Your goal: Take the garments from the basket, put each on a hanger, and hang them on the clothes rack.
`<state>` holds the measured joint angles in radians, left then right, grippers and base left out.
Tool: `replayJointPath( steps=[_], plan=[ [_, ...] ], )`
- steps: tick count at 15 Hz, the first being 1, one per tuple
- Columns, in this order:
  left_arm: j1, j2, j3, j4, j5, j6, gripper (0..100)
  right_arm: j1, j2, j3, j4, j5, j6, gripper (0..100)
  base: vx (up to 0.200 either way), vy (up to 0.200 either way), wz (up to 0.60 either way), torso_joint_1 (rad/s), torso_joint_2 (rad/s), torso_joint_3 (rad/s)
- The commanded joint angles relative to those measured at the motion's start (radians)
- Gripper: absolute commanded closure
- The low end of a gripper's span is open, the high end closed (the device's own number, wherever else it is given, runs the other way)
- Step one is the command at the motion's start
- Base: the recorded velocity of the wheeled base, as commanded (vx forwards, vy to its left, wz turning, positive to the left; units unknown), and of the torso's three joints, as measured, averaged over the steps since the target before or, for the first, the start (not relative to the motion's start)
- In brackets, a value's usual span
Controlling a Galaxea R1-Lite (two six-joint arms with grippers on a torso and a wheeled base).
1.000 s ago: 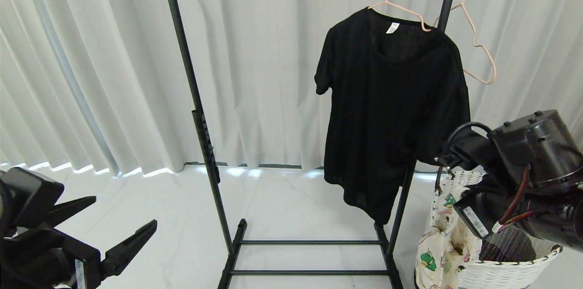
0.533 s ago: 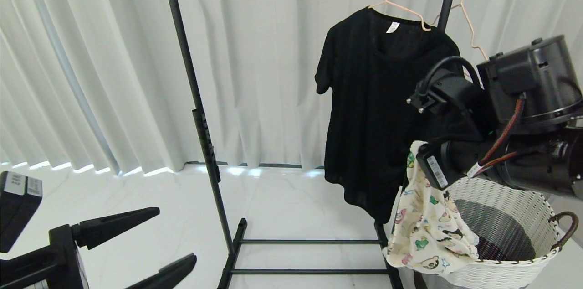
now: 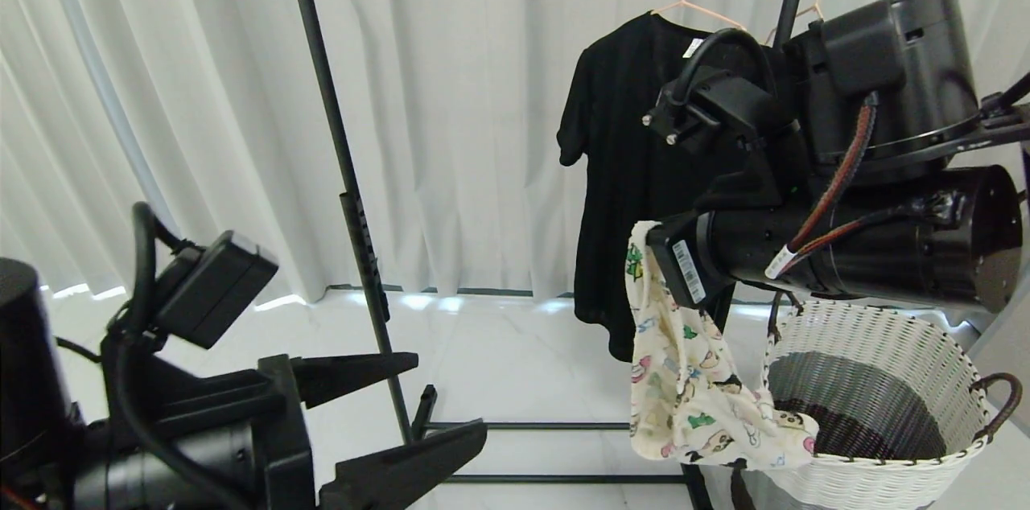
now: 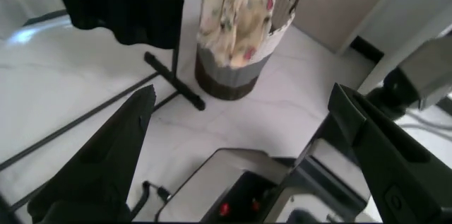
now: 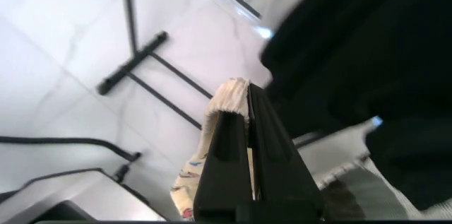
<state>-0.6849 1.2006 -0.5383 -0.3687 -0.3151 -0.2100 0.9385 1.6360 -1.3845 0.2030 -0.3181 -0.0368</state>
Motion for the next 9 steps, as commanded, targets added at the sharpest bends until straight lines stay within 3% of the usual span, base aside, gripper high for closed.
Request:
replayJointPath(
  steps=[1,5,9],
  plan=[
    [-0.027,0.140,-0.083,-0.009,0.005,-0.020,0,0.026,0.038,-0.033,-0.007,0.004,0.000,100,0.000,0.000,0.00,0.000,0.00,0.000],
    [-0.041,0.247,-0.140,-0.010,0.062,-0.035,0,0.059,0.079,-0.064,-0.030,0.004,0.000,100,0.000,0.000,0.00,0.000,0.00,0.000],
    [-0.041,0.258,-0.152,-0.010,0.136,-0.106,0,0.105,0.116,-0.082,-0.047,0.004,0.002,100,0.000,0.000,0.00,0.000,0.00,0.000]
  ],
)
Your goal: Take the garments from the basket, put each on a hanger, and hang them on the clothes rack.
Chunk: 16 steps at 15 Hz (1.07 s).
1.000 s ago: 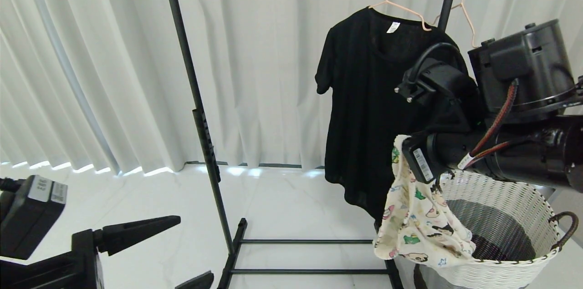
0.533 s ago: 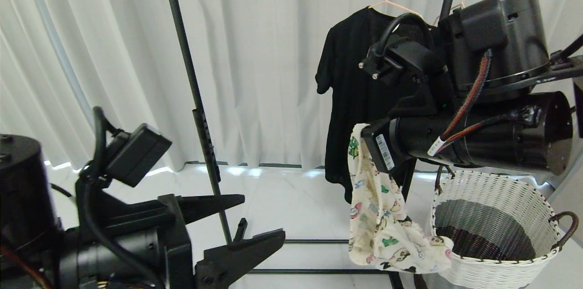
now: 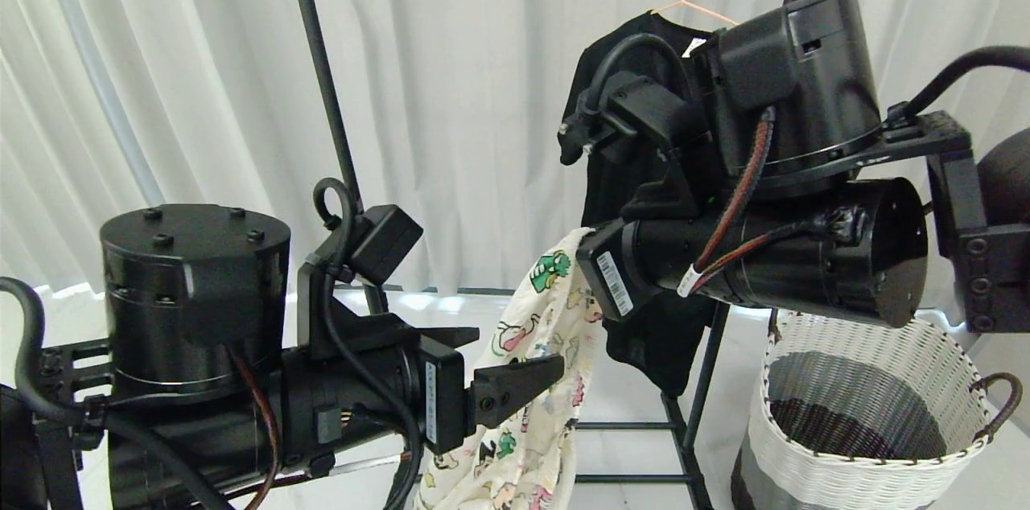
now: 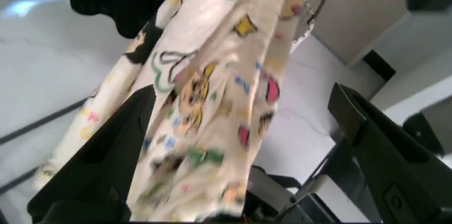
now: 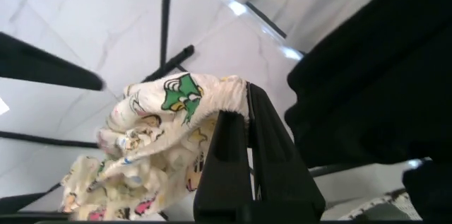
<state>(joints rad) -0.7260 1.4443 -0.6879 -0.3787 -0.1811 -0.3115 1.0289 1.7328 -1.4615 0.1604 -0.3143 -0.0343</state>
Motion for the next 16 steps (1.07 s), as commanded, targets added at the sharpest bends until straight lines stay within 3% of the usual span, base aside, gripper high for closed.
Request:
replayJointPath(
  steps=[1,4,9,13,16],
  plan=[
    [0.000,0.016,-0.002,0.000,0.014,-0.011,0,0.020,0.025,-0.007,-0.009,0.000,0.002,100,0.000,0.000,0.00,0.000,0.00,0.000],
    [0.008,0.105,-0.002,0.000,0.180,-0.021,0,0.060,0.044,-0.040,-0.019,-0.002,0.027,100,0.000,0.000,0.00,0.000,0.00,0.000],
    [0.008,0.268,0.002,0.000,0.371,-0.017,0,0.056,0.024,-0.053,-0.012,-0.005,0.027,100,0.000,0.000,0.00,0.000,0.00,0.000],
    [0.010,0.219,0.036,0.003,0.416,0.003,0,-0.049,0.022,-0.036,-0.013,-0.023,0.025,100,0.000,0.000,0.00,0.000,0.00,0.000],
    [0.057,0.153,0.168,0.003,0.414,0.137,0,-0.099,0.007,-0.039,-0.013,-0.032,0.025,100,0.000,0.000,0.00,0.000,0.00,0.000]
  ],
)
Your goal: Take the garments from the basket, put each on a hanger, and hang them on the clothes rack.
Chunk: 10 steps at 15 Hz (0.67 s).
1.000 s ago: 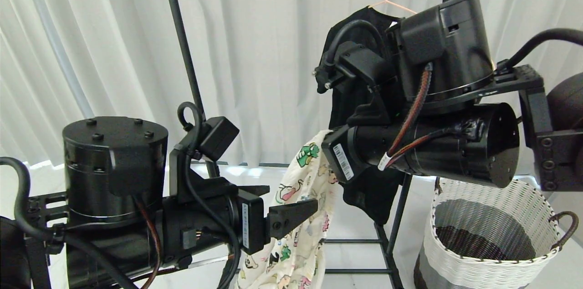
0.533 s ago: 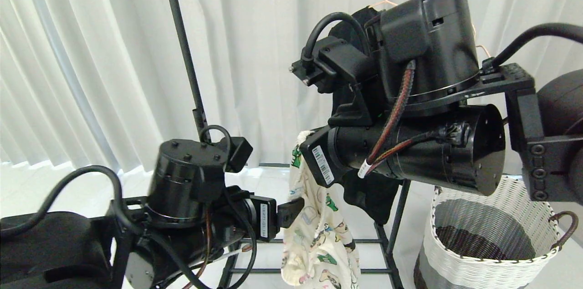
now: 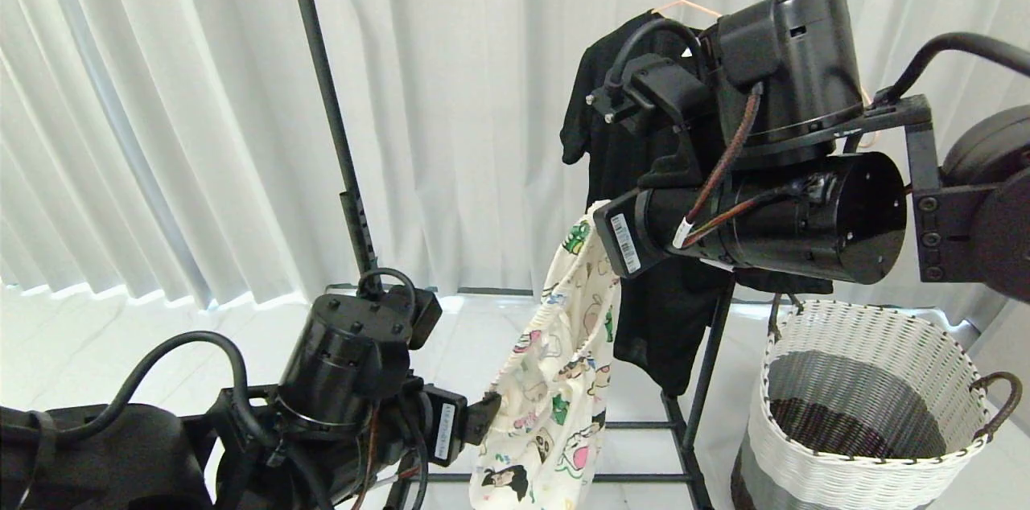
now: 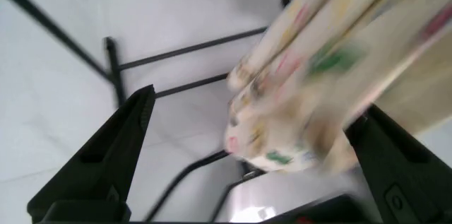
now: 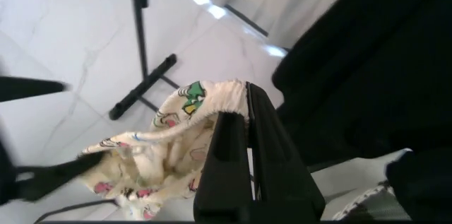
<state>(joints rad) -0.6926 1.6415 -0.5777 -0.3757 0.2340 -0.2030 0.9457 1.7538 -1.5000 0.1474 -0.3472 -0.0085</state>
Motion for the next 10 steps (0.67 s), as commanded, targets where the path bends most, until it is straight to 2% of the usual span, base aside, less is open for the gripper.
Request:
replayJointPath(
  steps=[1,10],
  plan=[
    [0.033,-0.049,0.087,0.000,-0.001,0.039,0,-0.016,-0.023,0.003,0.000,0.001,-0.001,100,0.000,0.000,0.00,0.000,0.00,0.000],
    [0.050,-0.055,0.094,-0.002,-0.009,0.034,0,0.045,-0.085,0.021,0.001,0.004,0.001,100,0.000,0.000,0.00,0.000,0.00,0.000]
  ],
)
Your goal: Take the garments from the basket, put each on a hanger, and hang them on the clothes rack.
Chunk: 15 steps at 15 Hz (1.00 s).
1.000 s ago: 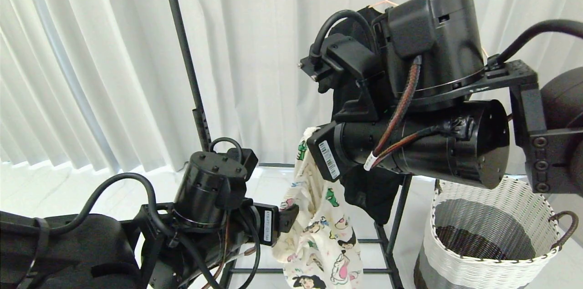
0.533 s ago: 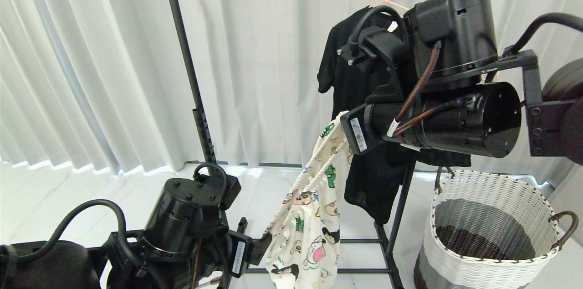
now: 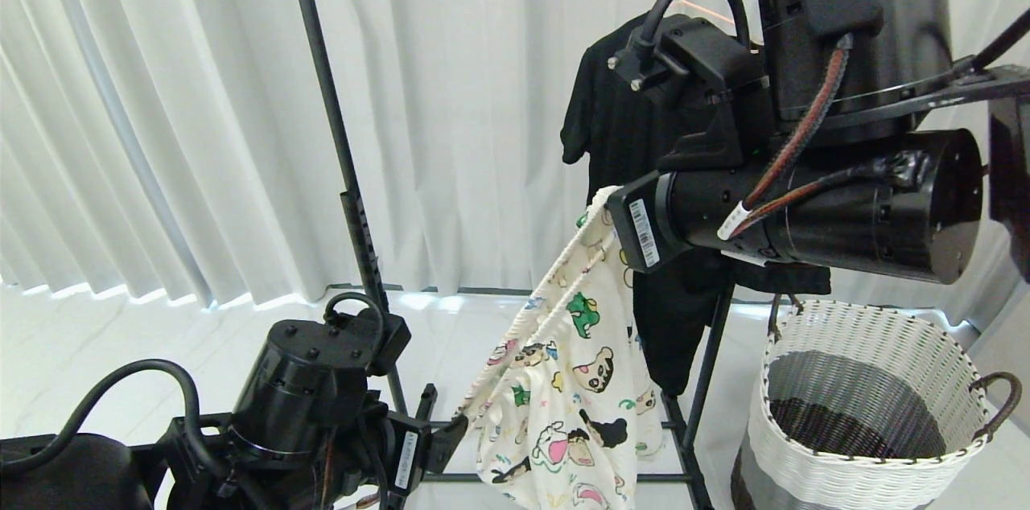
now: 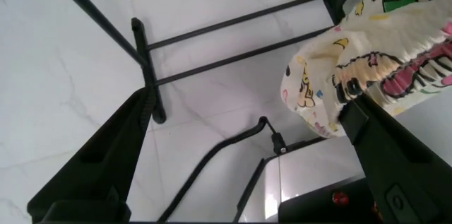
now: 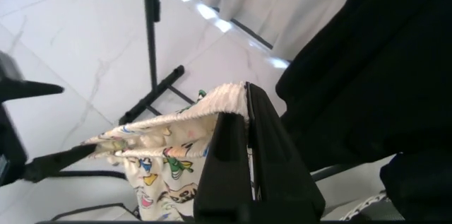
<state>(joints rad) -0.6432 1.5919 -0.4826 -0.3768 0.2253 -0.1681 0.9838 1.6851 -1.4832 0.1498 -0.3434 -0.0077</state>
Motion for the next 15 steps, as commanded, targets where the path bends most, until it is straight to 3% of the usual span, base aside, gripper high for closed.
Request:
replayJointPath(
  steps=[1,6,12,14,15],
  plan=[
    [0.000,-0.017,-0.001,-0.001,-0.007,-0.001,100,0.019,-0.031,0.026,-0.001,0.000,0.000,100,0.000,0.000,0.00,0.000,0.00,0.000],
    [-0.003,-0.099,0.001,-0.001,-0.135,0.001,100,0.042,-0.101,0.100,-0.001,0.000,0.002,100,0.000,0.000,0.00,0.000,0.00,0.000],
    [0.002,-0.259,-0.034,0.009,-0.172,0.018,100,0.039,-0.139,0.135,0.057,0.000,0.006,100,0.000,0.000,0.00,0.000,0.00,0.000],
    [0.010,-0.286,-0.103,0.090,-0.204,0.024,100,0.039,-0.148,0.119,0.134,0.000,0.006,100,0.000,0.000,0.00,0.000,0.00,0.000],
    [0.011,-0.319,-0.268,0.335,-0.219,0.024,100,0.035,-0.156,0.096,0.182,0.000,0.006,100,0.000,0.000,0.00,0.000,0.00,0.000]
  ],
)
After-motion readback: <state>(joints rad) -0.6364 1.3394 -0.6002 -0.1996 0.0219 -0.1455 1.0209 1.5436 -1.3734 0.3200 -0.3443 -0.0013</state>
